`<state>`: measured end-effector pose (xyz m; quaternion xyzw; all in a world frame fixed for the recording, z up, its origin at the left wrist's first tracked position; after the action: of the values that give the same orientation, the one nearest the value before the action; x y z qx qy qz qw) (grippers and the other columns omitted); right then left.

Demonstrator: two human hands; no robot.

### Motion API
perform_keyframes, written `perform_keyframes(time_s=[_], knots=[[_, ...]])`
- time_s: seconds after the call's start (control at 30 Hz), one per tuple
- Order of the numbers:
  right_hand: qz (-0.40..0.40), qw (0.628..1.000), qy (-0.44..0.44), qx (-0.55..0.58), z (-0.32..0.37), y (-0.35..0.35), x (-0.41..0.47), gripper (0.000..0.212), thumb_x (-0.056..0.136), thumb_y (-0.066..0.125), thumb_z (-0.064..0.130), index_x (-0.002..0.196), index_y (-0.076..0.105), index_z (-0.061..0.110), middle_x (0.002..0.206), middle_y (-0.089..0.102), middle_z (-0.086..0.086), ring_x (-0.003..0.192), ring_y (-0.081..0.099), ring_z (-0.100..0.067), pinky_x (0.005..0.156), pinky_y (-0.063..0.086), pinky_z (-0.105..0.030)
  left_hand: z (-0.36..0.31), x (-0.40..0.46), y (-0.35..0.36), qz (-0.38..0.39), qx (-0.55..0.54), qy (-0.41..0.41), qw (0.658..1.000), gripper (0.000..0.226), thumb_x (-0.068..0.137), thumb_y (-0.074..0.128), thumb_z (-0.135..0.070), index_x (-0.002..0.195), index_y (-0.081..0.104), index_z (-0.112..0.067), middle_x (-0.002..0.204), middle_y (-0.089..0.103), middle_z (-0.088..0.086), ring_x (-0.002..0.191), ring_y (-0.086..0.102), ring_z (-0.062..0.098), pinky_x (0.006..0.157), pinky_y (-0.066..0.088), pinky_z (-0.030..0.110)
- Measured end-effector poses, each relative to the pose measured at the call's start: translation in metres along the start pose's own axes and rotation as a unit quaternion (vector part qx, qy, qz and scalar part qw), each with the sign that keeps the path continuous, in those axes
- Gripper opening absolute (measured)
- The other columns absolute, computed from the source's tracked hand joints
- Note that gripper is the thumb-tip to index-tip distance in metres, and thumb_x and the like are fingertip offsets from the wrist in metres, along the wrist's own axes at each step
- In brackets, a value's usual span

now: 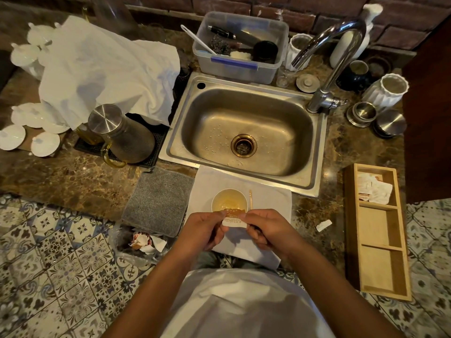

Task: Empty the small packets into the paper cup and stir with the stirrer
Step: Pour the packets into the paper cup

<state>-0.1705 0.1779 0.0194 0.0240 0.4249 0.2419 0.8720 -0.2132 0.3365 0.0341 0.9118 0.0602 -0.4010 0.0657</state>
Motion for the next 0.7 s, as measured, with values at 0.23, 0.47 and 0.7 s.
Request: perform_keyframes(time_s=[0.23,0.47,0.7], knots=[[-0.007,1.0,0.013,0.011,-0.0016,-0.0041,0.0015,0.035,0.1,0.062,0.02,0.066,0.064,0.011,0.047,0.045,-0.002,0.037,0.029,-0.011,0.038,0.02,-0.019,-0.006,0.0011,-0.0029,0.002,0.003,0.023,1.0,0.039,0.097,0.061,-0.025,0.062,0.067,-0.01,0.046,0.049,0.006,0.035,0.028,0.013,0.046,0.016,0.028],[-0.003,1.0,0.023,0.002,-0.0017,-0.0029,0.0019,0.04,0.099,0.064,0.024,0.06,0.064,0.016,0.049,0.047,-0.002,0.039,0.029,-0.012,0.041,0.018,-0.022,-0.0075,0.0016,-0.0039,0.007,0.007,0.028,1.0,0.039,0.096,0.063,-0.024,0.059,0.066,-0.013,0.047,0.05,0.007,0.037,0.029,0.014,0.049,0.016,0.03],[-0.011,1.0,0.026,-0.001,0.0004,-0.0011,0.0017,0.045,0.099,0.065,0.026,0.055,0.067,0.019,0.048,0.048,-0.002,0.036,0.03,-0.01,0.039,0.019,-0.021,-0.0069,0.0016,-0.0059,0.006,0.001,0.022,1.0,0.037,0.095,0.065,-0.026,0.061,0.062,-0.01,0.049,0.048,0.006,0.038,0.03,0.013,0.05,0.018,0.029]])
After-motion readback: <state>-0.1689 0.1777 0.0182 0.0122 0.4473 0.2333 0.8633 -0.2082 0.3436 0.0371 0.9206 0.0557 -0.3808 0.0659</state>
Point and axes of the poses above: each hand's wrist, its own x-axis towards the middle knuckle, its own y-axis out of the palm, z = x × y, the point moved 6 cm from there along x, towards the middle knuckle
